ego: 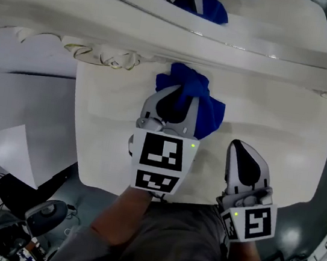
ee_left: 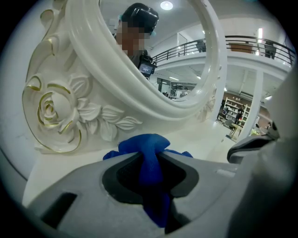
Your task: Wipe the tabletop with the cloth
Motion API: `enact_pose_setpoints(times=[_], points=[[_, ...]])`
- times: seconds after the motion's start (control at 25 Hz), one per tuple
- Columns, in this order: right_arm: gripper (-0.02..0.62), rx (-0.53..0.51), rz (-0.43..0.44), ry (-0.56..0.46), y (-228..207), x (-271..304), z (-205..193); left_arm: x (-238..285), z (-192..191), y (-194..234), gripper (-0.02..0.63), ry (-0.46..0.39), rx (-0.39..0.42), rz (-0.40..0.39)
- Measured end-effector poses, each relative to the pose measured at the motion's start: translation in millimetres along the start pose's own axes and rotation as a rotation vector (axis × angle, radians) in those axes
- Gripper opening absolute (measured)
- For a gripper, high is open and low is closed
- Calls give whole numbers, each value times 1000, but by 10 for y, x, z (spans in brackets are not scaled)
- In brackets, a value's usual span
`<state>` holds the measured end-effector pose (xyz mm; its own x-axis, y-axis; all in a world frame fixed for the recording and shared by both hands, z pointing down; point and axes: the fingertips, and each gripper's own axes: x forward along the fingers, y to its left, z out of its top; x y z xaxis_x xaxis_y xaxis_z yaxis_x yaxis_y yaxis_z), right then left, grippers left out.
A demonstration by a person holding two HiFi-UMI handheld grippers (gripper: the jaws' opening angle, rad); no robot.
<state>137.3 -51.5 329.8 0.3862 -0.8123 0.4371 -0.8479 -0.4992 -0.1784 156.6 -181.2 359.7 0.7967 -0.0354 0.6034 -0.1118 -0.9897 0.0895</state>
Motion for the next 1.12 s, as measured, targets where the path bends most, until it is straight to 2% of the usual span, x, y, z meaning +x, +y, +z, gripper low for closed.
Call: enact_pose_setpoints(times=[0.56, 0.8, 1.12], points=[[15, -34, 34, 13, 558, 278, 57, -302, -168, 560, 94, 2, -26, 10], [15, -51, 45, 13, 577, 175, 130, -409, -88, 548, 94, -14, -23, 24], [15, -82, 81, 23, 987, 294, 113, -689, -257, 927, 94, -28, -47, 59]])
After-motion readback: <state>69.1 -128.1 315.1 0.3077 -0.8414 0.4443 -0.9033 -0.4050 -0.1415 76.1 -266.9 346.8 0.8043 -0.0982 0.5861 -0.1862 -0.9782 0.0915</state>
